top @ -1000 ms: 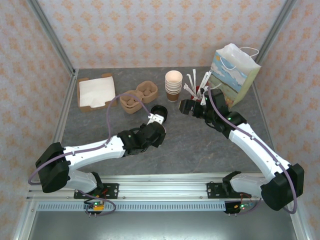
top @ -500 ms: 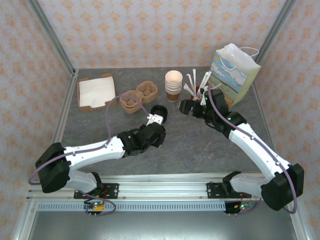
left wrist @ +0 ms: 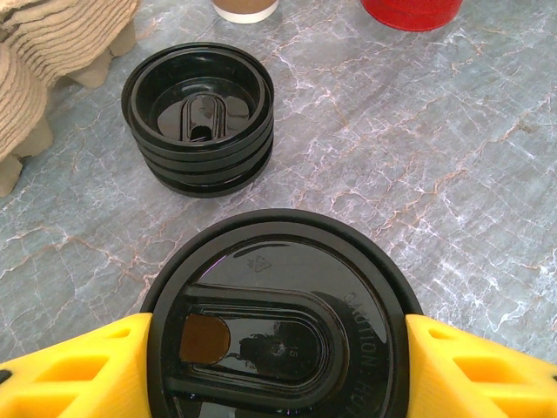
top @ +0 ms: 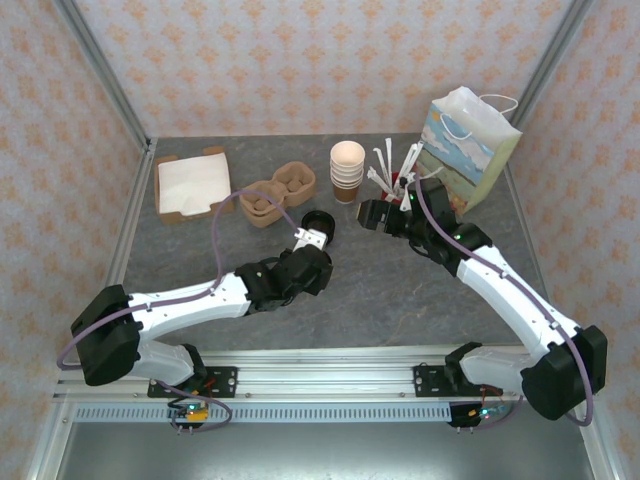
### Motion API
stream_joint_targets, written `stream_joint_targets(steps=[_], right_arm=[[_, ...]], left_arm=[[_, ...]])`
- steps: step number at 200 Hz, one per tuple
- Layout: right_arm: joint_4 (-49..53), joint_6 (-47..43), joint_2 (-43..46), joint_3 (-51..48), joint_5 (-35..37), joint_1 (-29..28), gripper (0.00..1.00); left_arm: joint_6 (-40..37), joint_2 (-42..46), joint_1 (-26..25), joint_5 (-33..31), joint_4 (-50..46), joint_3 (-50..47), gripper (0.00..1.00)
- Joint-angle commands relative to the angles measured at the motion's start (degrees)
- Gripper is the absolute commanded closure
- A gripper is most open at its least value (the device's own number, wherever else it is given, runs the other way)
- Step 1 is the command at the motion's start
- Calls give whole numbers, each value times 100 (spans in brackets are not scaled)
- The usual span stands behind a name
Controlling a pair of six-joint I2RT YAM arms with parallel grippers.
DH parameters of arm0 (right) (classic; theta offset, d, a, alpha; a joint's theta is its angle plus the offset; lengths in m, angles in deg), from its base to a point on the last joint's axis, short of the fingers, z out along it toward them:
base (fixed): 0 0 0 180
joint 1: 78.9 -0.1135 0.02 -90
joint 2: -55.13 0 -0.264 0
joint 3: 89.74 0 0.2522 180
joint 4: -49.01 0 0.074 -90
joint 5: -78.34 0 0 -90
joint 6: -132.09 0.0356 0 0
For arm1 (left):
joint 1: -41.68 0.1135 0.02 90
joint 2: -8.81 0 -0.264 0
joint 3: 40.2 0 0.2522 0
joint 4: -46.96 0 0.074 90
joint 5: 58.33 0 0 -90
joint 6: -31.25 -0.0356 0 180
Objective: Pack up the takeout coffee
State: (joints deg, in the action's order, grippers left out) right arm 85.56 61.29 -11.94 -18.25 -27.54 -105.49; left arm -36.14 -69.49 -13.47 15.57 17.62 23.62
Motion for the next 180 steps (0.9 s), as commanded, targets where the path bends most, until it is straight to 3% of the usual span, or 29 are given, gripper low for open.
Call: stream_joint_targets(steps=[1,180], right_arm=[[68,-70,-45,65,-36,15,0],[174,-45,-254,249,-86,21,1]], left_arm=[[-53,-236,-62,-166,-515,-153,39],[230,-367,-132,-45,-1338,-628,43]])
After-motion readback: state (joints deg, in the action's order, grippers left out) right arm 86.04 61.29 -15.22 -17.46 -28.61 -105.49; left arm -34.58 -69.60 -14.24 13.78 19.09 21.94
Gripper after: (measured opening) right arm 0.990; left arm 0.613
